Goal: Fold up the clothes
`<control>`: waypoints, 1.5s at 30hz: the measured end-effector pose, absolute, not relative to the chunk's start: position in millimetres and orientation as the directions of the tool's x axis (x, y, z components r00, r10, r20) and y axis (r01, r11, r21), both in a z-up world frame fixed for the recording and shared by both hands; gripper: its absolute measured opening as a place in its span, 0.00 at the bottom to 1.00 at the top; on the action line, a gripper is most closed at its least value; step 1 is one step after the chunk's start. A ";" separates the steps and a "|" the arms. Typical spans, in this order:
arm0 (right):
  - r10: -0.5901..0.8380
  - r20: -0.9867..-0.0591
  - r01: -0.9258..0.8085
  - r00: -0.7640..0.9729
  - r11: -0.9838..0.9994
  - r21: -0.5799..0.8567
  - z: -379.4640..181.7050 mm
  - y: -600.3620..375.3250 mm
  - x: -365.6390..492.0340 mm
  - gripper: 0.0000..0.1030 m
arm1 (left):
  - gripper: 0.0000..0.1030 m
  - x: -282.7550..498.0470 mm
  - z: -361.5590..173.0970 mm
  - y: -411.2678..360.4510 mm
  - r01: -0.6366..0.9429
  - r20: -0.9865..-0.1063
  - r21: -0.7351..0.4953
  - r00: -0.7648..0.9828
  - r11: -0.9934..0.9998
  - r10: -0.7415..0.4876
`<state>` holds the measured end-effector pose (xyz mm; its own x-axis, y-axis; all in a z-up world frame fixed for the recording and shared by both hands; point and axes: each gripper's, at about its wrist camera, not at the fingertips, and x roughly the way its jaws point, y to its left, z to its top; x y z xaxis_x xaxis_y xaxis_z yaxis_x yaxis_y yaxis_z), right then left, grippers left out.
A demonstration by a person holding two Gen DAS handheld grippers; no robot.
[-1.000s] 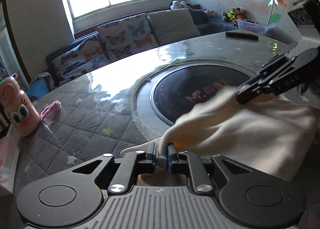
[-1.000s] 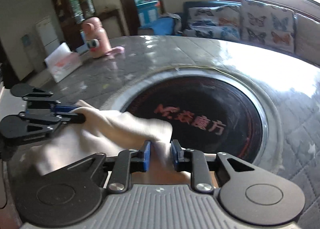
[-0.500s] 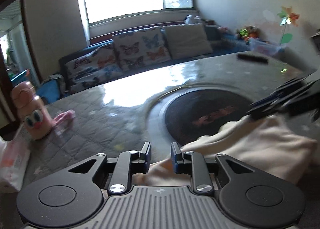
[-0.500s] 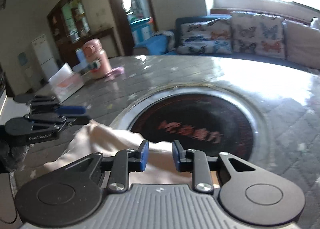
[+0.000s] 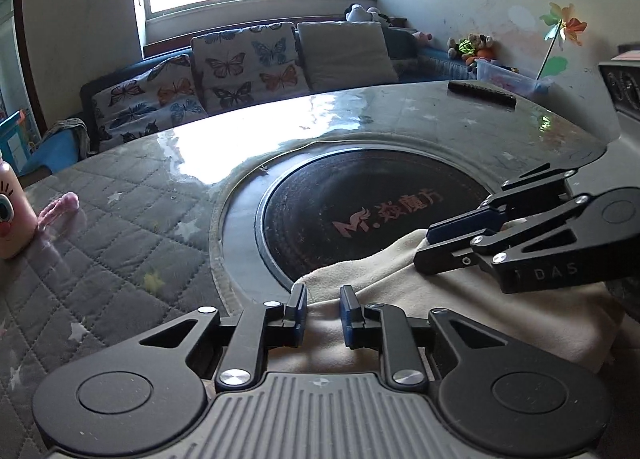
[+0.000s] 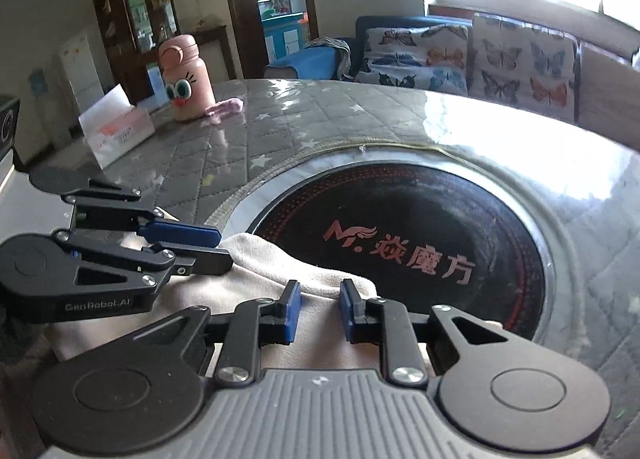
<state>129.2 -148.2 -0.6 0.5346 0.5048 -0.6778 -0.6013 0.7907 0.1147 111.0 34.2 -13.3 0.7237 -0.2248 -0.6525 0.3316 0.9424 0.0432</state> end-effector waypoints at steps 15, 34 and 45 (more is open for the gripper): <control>0.457 -0.695 -0.584 0.556 0.809 0.065 4.6 -171.8 116.2 0.19 | 0.20 108.1 -16.4 29.4 0.332 -0.641 0.075 0.738 0.940 -0.209; 0.464 -0.694 -0.566 0.550 0.818 0.099 14.1 -217.1 72.0 0.18 | 0.20 104.0 -16.2 22.1 0.312 -0.638 0.120 0.751 0.942 -0.168; 0.513 -0.658 -0.652 0.551 0.757 0.044 33.3 -219.3 27.6 0.18 | 0.21 69.7 8.1 12.0 0.348 -0.582 0.102 0.780 0.932 -0.228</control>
